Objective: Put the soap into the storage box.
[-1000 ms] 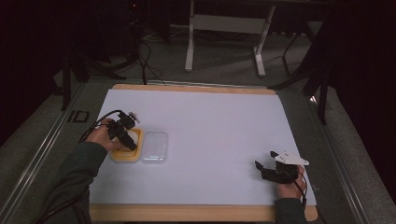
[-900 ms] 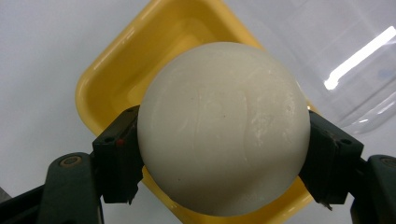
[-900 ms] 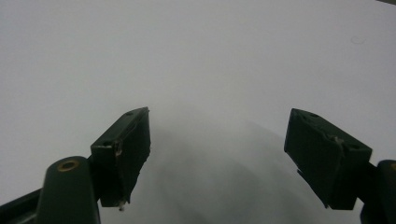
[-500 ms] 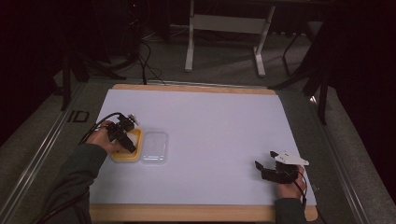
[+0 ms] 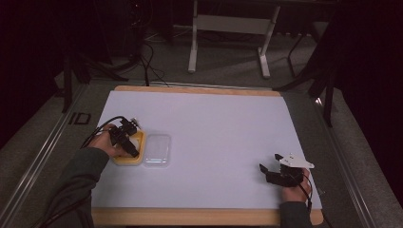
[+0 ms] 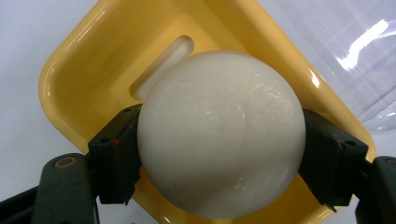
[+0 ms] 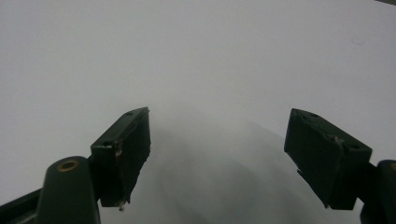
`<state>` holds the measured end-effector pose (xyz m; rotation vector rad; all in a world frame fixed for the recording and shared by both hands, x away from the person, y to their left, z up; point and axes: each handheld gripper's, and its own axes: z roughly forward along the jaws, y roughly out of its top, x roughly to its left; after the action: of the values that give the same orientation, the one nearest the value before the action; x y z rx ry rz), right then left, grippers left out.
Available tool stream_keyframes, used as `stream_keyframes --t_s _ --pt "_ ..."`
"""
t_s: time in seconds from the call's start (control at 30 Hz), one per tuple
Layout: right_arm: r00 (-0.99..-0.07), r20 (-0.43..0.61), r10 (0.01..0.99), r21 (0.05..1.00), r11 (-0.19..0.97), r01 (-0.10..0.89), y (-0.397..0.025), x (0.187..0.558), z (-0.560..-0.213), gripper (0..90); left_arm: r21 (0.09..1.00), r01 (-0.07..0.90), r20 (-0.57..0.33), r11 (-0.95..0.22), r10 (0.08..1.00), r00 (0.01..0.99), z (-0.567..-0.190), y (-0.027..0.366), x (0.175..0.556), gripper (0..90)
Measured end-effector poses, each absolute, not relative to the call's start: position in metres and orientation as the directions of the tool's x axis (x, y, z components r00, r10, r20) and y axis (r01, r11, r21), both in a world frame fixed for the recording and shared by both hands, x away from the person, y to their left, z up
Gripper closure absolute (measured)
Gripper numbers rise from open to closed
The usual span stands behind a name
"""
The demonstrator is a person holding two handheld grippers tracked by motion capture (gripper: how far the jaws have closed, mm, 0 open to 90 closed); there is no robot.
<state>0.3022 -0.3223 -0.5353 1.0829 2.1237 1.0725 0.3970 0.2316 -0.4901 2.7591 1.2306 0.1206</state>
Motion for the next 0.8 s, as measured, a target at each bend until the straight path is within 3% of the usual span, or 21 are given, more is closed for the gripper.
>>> stream_keyframes --t_s 0.4,0.6,0.8 --pt "-0.544 -0.092 0.834 0.829 0.366 0.422 -0.322 0.302 -0.535 22.2 0.15 0.71 0.072 -0.688 0.724 0.686 -0.486 0.229 0.393 17.3" --pt "-0.545 -0.092 0.833 0.829 0.368 0.422 -0.322 0.302 -0.535 22.2 0.14 0.696 0.114 -0.705 0.709 0.696 -0.482 0.227 0.392 8.4" --pt "-0.545 -0.091 0.833 0.828 0.367 0.423 -0.322 0.302 -0.535 22.2 0.15 0.682 0.094 -0.716 0.697 0.711 -0.48 0.229 0.389 10.6"
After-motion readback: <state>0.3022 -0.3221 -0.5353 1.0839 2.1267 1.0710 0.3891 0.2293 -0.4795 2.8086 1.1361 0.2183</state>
